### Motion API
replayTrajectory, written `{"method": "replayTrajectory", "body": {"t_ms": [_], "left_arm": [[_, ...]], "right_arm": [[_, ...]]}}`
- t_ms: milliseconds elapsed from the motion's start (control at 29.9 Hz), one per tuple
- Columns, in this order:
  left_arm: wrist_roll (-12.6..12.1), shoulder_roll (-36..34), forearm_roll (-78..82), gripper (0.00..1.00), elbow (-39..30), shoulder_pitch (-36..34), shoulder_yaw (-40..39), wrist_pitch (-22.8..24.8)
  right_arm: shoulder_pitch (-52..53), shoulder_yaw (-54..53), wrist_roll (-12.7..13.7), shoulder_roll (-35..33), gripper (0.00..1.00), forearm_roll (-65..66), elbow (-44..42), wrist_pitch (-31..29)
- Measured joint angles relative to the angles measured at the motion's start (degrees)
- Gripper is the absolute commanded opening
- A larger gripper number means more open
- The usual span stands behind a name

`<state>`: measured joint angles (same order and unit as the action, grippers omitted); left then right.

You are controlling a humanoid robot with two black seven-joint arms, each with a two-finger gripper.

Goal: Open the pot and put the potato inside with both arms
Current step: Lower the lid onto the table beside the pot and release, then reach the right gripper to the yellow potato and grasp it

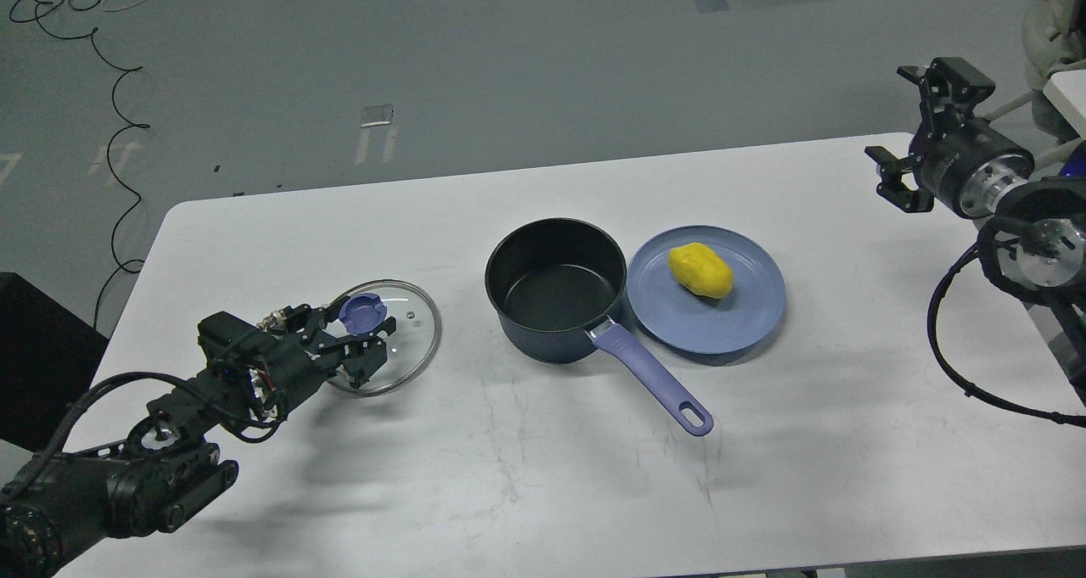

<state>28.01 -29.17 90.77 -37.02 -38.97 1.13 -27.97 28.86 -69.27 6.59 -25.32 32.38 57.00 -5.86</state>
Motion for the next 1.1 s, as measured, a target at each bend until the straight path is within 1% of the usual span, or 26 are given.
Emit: {"method": "replayTrajectory", "body": {"t_ms": [134, 301, 368, 434, 535, 602, 668, 802, 835, 902, 936, 1036, 1103], "left_arm": [[0.0, -2.4, -3.2, 0.98, -3.8, 0.1, 0.0, 0.0], [0.0, -9.4, -7.3, 0.98, -15.0, -0.9, -0.5, 0.4], [0.0, -12.5, -9.2, 0.98, -19.9, -2.4, -0.8, 3.0], [0.0, -14.5, -12.1, 0.98, -22.8, -4.2, -1.3, 5.5], [0.0, -15.6, -18.7, 0.98, -24.0, -6.9, -2.5, 8.2], [0.0, -15.8, -26.1, 0.98, -24.0, -9.2, -3.8, 11.2], [0.0, -15.7, -34.9, 0.98, -23.8, -11.5, -5.9, 15.7], [0.0, -15.5, -52.1, 0.98, -23.7, -14.2, -10.5, 25.6], [0.0, -15.4, -55.5, 0.98, -23.7, -14.7, -11.6, 27.7], [0.0, -15.2, -61.0, 0.98, -23.7, -15.3, -13.7, 31.0], [-0.7, -15.1, -62.8, 0.98, -23.7, -15.4, -14.6, 32.1], [-4.3, -14.6, -67.0, 0.98, -23.7, -15.3, -17.1, 34.3], [-5.4, -14.5, -68.5, 0.98, -23.7, -15.0, -17.8, 35.1]], "right_arm": [[0.4, 1.3, 0.0, -0.1, 1.00, 1.2, 0.1, 0.0], [4.5, 7.3, -0.2, -2.4, 1.00, 3.8, 0.8, -0.1], [6.2, 10.2, -0.2, -2.9, 1.00, 4.1, 1.2, 0.0], [7.8, 13.4, -0.2, -3.2, 1.00, 5.5, 2.1, -0.1], [9.2, 17.5, -0.2, -3.5, 1.00, 11.0, 4.2, -0.1], [9.6, 20.9, -0.6, -3.5, 1.00, 17.7, 6.3, -0.2], [10.0, 25.1, -2.4, -3.5, 1.00, 24.8, 8.0, -0.5], [12.6, 34.9, -8.4, -5.0, 1.00, 42.1, 8.9, -1.2], [13.5, 37.8, -9.5, -5.6, 1.00, 46.7, 8.9, -1.4], [15.0, 41.7, -11.0, -6.6, 1.00, 52.2, 8.8, -1.6], [15.4, 42.9, -11.4, -6.8, 1.00, 53.8, 8.5, -1.7], [15.9, 45.3, -12.2, -7.0, 1.00, 56.0, 7.4, -1.7], [16.0, 46.3, -13.0, -6.9, 1.00, 57.6, 6.5, -1.7]]}}
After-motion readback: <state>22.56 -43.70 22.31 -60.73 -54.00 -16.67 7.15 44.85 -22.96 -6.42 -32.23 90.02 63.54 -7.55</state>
